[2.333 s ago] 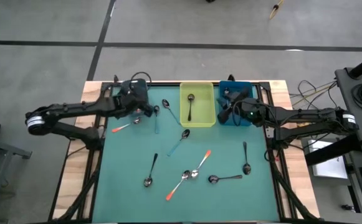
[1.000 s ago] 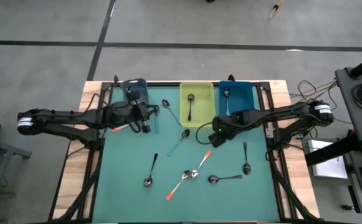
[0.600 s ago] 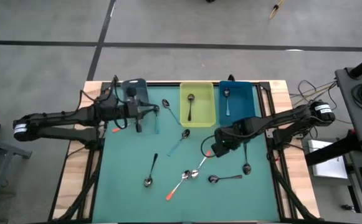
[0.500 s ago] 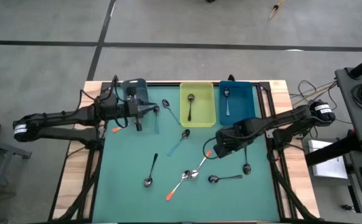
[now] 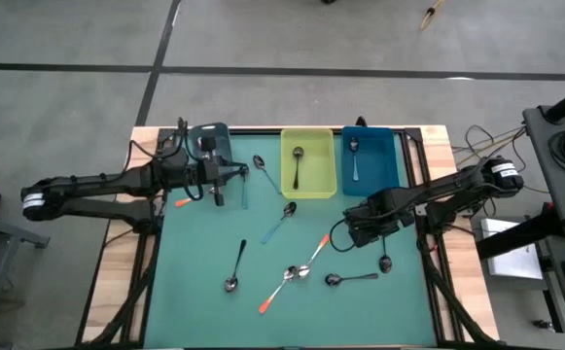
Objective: Sort silverware by color (type)
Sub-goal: Put the black spoon into the yellow bin
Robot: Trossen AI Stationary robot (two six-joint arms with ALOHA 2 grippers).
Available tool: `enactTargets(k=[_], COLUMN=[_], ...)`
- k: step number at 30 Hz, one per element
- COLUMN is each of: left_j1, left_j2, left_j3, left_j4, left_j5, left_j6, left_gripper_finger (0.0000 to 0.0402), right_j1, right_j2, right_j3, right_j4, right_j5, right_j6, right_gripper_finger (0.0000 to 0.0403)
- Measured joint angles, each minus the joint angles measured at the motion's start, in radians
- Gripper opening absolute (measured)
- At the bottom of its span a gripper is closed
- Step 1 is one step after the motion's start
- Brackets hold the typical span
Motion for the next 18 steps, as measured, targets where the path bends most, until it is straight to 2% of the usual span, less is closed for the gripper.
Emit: enactTargets(k=[18], left_j1=[0.0], left_j2=[0.002], left_j3=[0.0], left_j4=[0.0], left_j5=[-0.001], left_j6=[0.0], left_gripper_finger=[0.0032], right_j1=[-0.023], right_j2=[0.005], right_j3=[-0.219], right_j4=[0.166], right_j5=[0.007], right_j6=[0.038], right_gripper_finger=[0.0125])
